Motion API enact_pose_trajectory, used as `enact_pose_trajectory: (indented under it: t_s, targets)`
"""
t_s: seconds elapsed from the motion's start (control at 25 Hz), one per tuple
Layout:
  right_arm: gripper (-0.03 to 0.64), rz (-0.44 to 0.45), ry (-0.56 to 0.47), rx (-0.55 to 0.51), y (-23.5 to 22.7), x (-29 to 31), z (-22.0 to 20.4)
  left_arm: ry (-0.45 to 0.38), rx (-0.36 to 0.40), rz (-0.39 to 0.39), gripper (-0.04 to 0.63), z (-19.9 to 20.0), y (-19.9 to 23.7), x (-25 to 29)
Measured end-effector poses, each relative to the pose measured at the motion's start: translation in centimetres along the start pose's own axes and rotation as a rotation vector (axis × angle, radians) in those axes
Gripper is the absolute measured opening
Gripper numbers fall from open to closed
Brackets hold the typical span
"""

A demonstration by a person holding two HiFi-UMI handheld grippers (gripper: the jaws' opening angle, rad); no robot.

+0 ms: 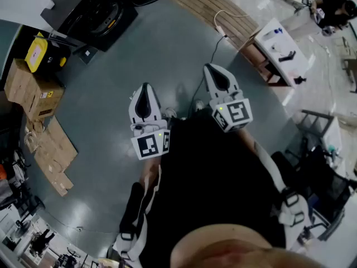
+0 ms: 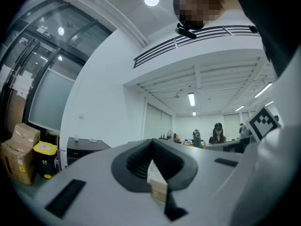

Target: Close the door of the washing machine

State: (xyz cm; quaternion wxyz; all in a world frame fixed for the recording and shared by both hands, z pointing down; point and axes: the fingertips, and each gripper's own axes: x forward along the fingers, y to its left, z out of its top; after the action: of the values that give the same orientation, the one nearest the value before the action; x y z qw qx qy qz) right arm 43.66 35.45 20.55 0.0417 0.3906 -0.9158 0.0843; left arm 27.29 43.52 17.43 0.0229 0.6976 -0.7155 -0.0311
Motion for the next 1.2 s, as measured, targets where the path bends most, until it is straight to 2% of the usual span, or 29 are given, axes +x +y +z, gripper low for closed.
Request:
enact_pose_trajectory:
  t_s: [0.56, 0.8, 0.84, 0.88, 0.92, 1.04, 1.2]
  targets:
    - [0.005, 0.018, -0.004, 0.000, 0.2, 0.4, -0.1, 0.006, 0.002, -0.016, 0.005, -0.5, -0.4, 0.5]
    - [0.010, -0.013, -0.066, 0.019, -1.1, -0.3, 1.3, 0.014, -0.002, -0.019, 0.005, -0.6, -1.1, 0.8]
    - [0.038, -0.020, -0.064, 0.021, -1.3, -0.3, 1.2, 0.012, -0.005, -0.016, 0.005, -0.7, -1.3, 0.9]
    - [0.094, -0.024, -0.057, 0.019, -1.6, -0.3, 0.9, 0.011, -0.002, -0.016, 0.005, -0.8, -1.5, 1.0]
    - [0.111, -0.026, -0.050, 0.015, -1.9, -0.2, 0.7, 0.012, 0.007, -0.019, 0.005, -0.9, -1.8, 1.1]
    - [0.139, -0.022, -0.034, 0.009, -2.4, -0.1, 0.4, 0.024, 0.017, -0.028, 0.005, -1.1, -2.4, 1.5]
    - [0.140, -0.005, -0.024, 0.009, -3.4, -0.3, 0.6, 0.026, 0.010, -0.019, 0.005, -0.8, -3.5, 2.3]
